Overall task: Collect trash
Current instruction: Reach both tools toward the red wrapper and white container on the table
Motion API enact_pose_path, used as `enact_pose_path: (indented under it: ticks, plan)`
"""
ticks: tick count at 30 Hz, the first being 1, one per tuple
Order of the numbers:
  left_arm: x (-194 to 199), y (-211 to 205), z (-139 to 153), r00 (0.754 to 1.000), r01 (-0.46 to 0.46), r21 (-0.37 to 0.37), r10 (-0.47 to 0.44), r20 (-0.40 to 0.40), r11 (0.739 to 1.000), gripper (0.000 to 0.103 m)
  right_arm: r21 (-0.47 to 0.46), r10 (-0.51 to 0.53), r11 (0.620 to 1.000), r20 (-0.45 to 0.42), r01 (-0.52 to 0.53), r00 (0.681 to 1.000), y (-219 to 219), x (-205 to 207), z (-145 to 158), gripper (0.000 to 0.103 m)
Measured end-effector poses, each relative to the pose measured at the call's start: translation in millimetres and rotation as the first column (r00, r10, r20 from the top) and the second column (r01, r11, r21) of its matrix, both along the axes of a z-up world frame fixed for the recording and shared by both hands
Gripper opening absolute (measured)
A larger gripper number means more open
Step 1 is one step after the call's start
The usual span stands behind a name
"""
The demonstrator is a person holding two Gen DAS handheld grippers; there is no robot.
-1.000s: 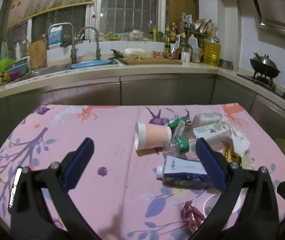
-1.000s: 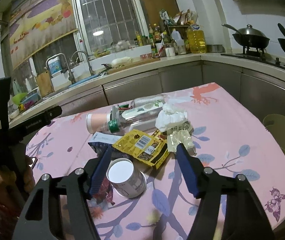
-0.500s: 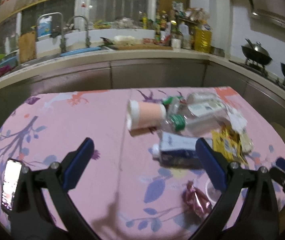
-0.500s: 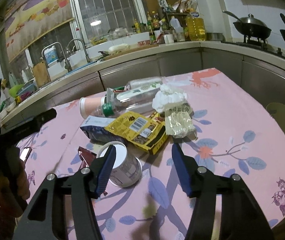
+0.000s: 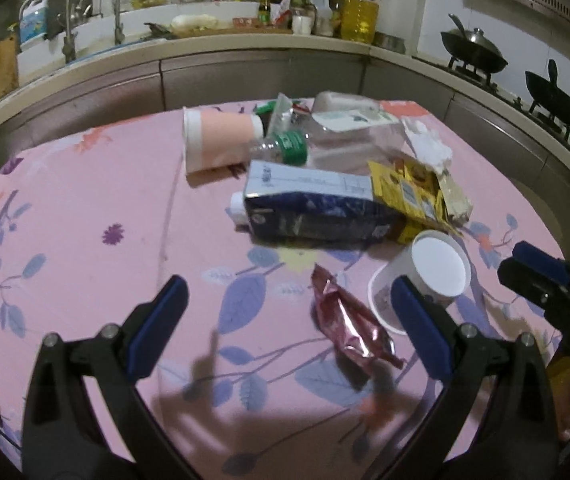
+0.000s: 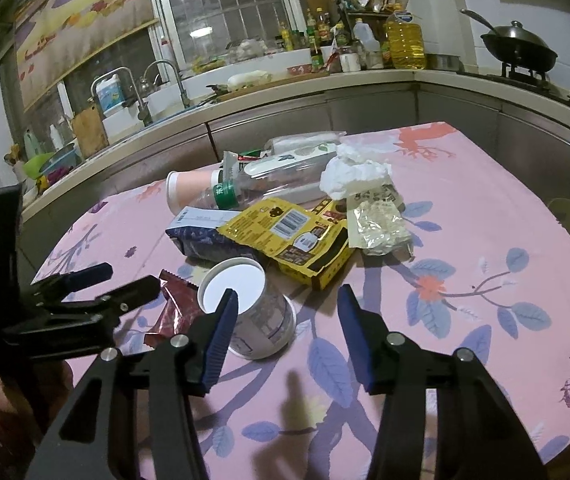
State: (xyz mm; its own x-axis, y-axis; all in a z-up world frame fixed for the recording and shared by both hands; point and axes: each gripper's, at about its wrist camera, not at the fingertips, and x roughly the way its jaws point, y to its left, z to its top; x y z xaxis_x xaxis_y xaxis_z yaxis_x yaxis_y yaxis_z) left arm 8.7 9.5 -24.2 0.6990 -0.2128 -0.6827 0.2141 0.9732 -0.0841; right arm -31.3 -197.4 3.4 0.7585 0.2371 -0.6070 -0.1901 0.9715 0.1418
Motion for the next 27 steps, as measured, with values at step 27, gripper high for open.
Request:
enact_pose_path:
  ticks: [27]
  plan:
    - [3.3,4.4,-18.1,0.996,-0.07,0.086,0.074,-0.051,0.994,0.097,0.029,0.042,0.999,-0.014,-0.041,0.999,12.4,2.5,-5.8,0.049]
